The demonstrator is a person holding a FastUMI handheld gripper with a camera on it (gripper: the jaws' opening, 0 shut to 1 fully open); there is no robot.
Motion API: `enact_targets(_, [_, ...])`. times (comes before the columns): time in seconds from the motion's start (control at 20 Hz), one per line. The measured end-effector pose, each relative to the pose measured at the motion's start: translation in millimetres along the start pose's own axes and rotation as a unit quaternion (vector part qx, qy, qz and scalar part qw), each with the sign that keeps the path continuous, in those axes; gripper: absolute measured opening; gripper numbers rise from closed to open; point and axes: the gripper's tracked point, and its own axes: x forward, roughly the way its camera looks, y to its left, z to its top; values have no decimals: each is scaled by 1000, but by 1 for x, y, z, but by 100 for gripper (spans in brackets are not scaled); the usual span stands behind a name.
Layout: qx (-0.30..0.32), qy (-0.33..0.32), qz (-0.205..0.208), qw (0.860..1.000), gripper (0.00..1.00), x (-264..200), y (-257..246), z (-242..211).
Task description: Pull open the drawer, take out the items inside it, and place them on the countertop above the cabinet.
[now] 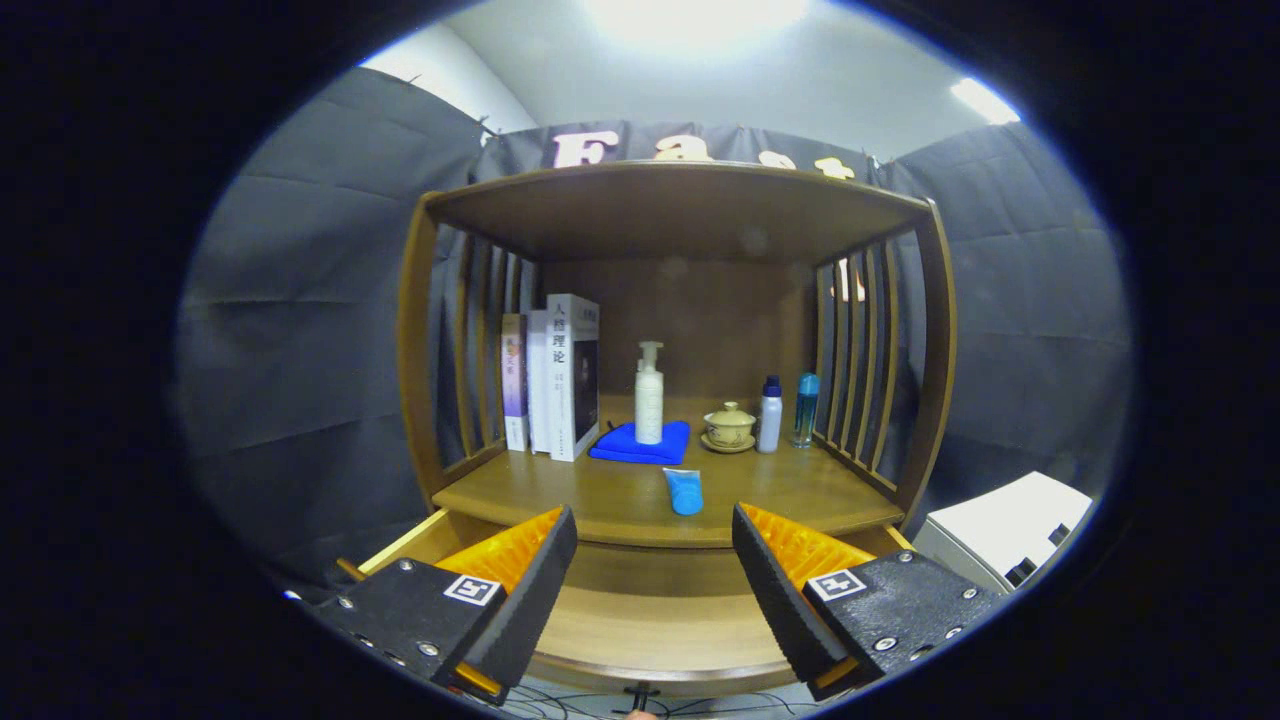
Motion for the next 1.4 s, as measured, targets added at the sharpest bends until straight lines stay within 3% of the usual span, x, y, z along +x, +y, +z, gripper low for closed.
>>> enact_targets(0.25, [-1,-6,11,1000,96,-30,27,-38])
enact_targets(0.5, [53,-16,4,998,95,-51,24,-72])
enact_targets(0.8, [48,3,-26,999,94,-45,3,-102])
enact_targets(1.15, [42,28,-31,998,93,-60,6,-133])
enact_targets(1.4, [45,50,-29,997,93,-45,3,-148])
